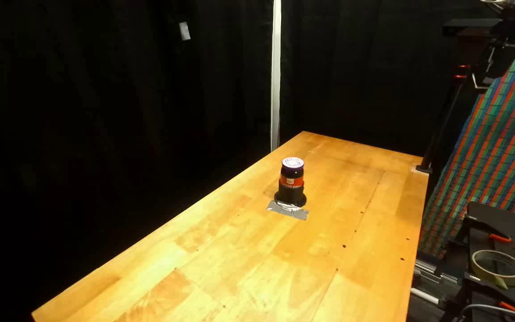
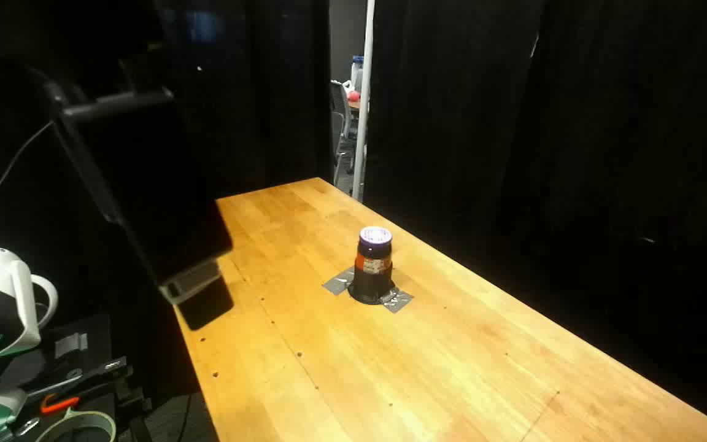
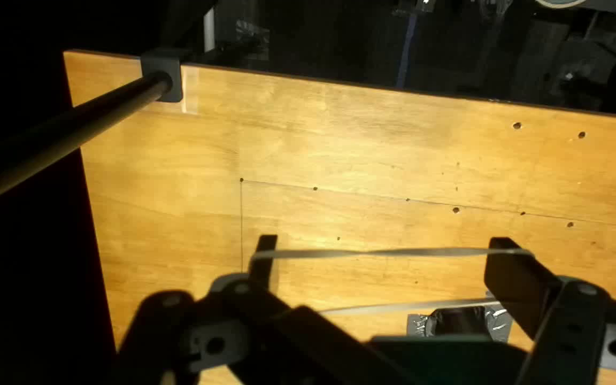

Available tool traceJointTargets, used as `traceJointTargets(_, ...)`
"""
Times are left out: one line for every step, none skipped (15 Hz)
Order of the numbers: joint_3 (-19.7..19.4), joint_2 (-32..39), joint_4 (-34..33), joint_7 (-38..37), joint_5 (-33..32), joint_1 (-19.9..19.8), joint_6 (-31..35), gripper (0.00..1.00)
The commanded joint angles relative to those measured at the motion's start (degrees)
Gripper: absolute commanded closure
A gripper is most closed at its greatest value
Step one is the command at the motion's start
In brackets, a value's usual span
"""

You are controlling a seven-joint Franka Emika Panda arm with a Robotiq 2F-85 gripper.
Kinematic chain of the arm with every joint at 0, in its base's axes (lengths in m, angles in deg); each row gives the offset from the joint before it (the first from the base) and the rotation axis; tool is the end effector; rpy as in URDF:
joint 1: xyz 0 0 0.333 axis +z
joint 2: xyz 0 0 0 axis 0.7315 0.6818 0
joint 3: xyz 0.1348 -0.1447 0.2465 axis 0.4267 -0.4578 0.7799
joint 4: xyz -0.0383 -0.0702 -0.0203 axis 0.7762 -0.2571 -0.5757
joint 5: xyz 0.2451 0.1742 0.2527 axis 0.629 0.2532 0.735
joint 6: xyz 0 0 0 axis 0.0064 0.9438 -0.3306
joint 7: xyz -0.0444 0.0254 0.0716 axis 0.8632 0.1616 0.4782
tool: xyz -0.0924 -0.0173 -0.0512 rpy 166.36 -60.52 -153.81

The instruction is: Put the elastic around the bottle

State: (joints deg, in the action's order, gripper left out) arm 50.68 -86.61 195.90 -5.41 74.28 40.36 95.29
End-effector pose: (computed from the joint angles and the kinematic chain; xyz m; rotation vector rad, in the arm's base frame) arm 0.2951 -0.1432 0.4906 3.0477 0.2709 0.2632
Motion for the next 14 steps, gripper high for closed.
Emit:
traceJointTargets(0.1, 0.0, -0.2, 0.0, 0.1, 0.0, -0.1, 0.0)
traceJointTargets(0.1, 0.0, -0.3, 0.0, 0.1, 0.0, -0.1, 0.0)
traceJointTargets(0.1, -0.1, -0.3, 0.0, 0.1, 0.0, -0.1, 0.0)
traceJointTargets(0.1, -0.1, -0.4, 0.0, 0.1, 0.0, -0.1, 0.0)
traceJointTargets(0.1, -0.1, -0.4, 0.0, 0.1, 0.0, -0.1, 0.0)
traceJointTargets(1.0, 1.5, -1.0, -0.8, -0.1, 0.6, 1.1, 0.0)
traceJointTargets(2.0, 3.8, -2.6, -0.9, 0.4, 1.9, 0.3, 0.0)
traceJointTargets(3.1, 6.4, -4.4, -1.6, 1.2, 3.3, 0.1, 0.0)
traceJointTargets(4.6, 9.9, -6.8, -1.9, 2.2, 5.4, -0.7, 0.0)
traceJointTargets(6.1, 13.2, -9.1, -2.1, 3.2, 7.2, -1.9, 0.0)
traceJointTargets(7.2, 15.8, -10.9, -1.7, 3.9, 8.7, -2.8, 0.0)
traceJointTargets(8.3, 19.1, -13.3, -1.5, 5.1, 10.3, -4.0, 0.0)
traceJointTargets(9.3, 22.2, -15.8, -1.1, 6.2, 11.6, -5.4, 0.0)
traceJointTargets(10.4, 25.6, -18.2, -1.1, 7.4, 12.7, -6.4, 0.0)
